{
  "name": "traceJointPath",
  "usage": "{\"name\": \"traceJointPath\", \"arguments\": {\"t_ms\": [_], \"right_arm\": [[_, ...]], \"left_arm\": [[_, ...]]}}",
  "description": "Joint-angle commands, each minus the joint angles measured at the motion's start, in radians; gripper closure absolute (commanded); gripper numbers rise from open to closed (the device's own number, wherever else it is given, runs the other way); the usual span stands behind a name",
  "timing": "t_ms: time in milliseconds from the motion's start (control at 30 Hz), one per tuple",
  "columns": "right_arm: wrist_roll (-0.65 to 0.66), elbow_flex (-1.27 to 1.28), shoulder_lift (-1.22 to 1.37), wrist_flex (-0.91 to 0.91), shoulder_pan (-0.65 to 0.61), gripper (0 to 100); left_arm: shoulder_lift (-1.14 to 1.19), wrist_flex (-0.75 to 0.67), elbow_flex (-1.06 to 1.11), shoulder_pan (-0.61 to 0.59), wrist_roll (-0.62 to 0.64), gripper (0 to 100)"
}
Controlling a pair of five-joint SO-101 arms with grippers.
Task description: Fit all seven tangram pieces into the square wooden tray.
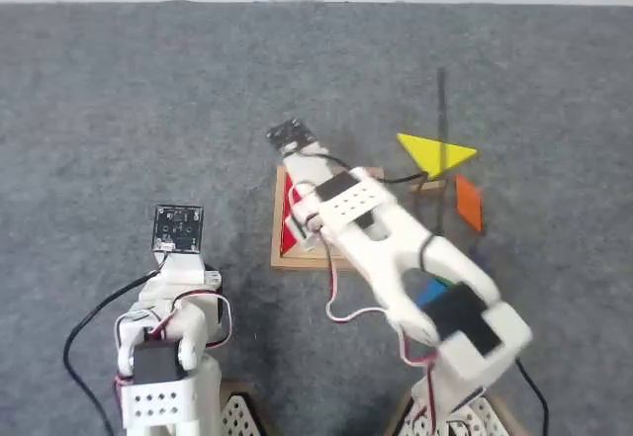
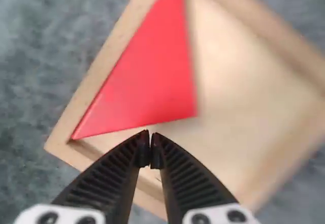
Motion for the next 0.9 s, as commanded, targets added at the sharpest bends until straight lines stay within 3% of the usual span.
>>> {"name": "traceJointPath", "arguments": {"t_ms": [0,100,267,433,633,867], "right_arm": [[0.1,-0.049,-0.251,0.099,0.122,99.2],[0.269,-0.057,-0.401,0.16,0.242,98.0],[0.373,-0.135,-0.346,0.203,0.423,83.6],[0.738,-0.226,-0.14,0.243,0.432,72.0],[0.896,-0.362,0.024,0.196,0.452,70.1],[0.987,-0.462,0.277,0.125,0.501,70.1]], "left_arm": [[-0.018,0.005,-0.013,-0.005,0.017,98],[-0.018,0.005,-0.013,-0.005,0.017,98],[-0.018,0.005,-0.013,-0.005,0.017,98],[-0.018,0.005,-0.013,-0.005,0.017,98],[-0.018,0.005,-0.013,-0.005,0.017,98],[-0.018,0.005,-0.013,-0.005,0.017,98]]}}
